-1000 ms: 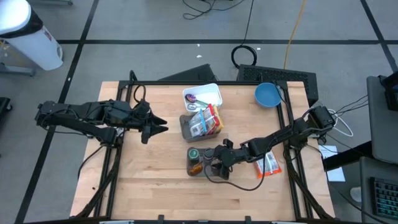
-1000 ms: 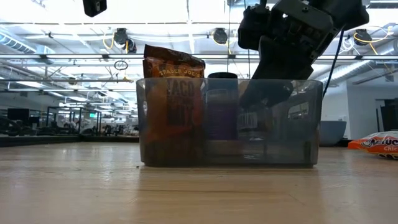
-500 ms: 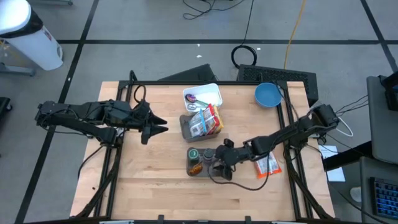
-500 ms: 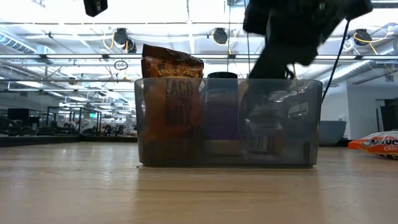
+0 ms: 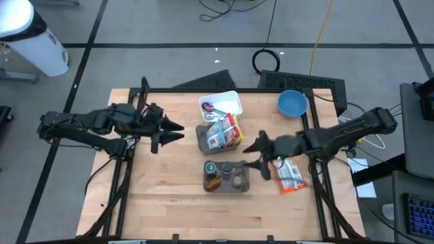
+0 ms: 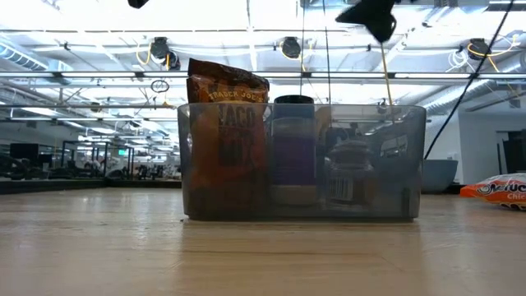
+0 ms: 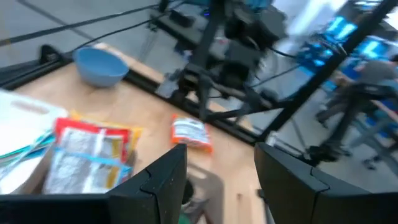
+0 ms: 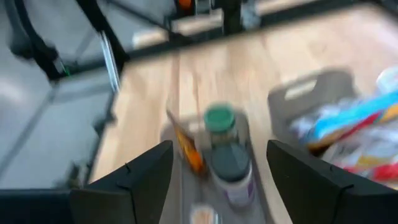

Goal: Pick & Place Food Item
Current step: Put the orange noodle pack into the top black bin

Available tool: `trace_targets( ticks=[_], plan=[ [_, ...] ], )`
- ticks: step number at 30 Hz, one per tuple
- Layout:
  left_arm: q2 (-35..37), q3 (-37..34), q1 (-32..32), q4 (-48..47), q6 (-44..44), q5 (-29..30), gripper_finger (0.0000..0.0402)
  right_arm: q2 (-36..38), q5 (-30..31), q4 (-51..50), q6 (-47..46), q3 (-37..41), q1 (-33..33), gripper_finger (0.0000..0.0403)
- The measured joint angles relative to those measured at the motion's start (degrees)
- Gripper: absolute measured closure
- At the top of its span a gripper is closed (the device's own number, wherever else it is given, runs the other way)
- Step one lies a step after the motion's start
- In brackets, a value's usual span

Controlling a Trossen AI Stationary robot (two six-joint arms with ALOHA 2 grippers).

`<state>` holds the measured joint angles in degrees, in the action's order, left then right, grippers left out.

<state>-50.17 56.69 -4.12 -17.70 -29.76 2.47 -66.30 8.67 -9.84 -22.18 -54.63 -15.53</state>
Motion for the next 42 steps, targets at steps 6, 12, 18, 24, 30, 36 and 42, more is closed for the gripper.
trace_targets(
  ticks=[6,12,18,24,30,36,42],
  plan=[
    [-0.2,0.0,-0.8,1.3,-2.0,-3.5,0.0204,9.8,0.0,-2.1,-2.3,-0.1,1.9,0.0152],
    [-4.5,0.0,-4.5,4.9,-4.5,0.5,0.0204,13.8,-3.7,-13.0,-3.0,-0.1,1.5,0.0153],
    [-13.3,0.0,-6.5,16.7,-4.8,0.4,0.0204,9.3,-9.1,-26.6,-0.4,-0.1,-4.0,0.0153],
    [-20.8,0.0,-6.6,28.6,-9.6,0.0,0.0204,3.3,-10.6,-42.4,2.2,-0.1,-11.4,0.0154],
    [-24.7,0.0,-6.6,38.7,-14.2,1.3,0.0204,1.8,-11.4,-46.9,0.0,-0.1,-23.5,0.0154],
    [-25.0,0.0,-7.8,39.4,-17.3,7.0,0.0204,1.5,2.0,-52.2,-13.3,-0.1,-37.7,0.0154],
    [-25.0,0.0,-10.1,39.3,-19.0,11.7,0.0204,-3.3,11.1,-54.7,-30.1,-0.1,-46.4,0.0154]
  ],
)
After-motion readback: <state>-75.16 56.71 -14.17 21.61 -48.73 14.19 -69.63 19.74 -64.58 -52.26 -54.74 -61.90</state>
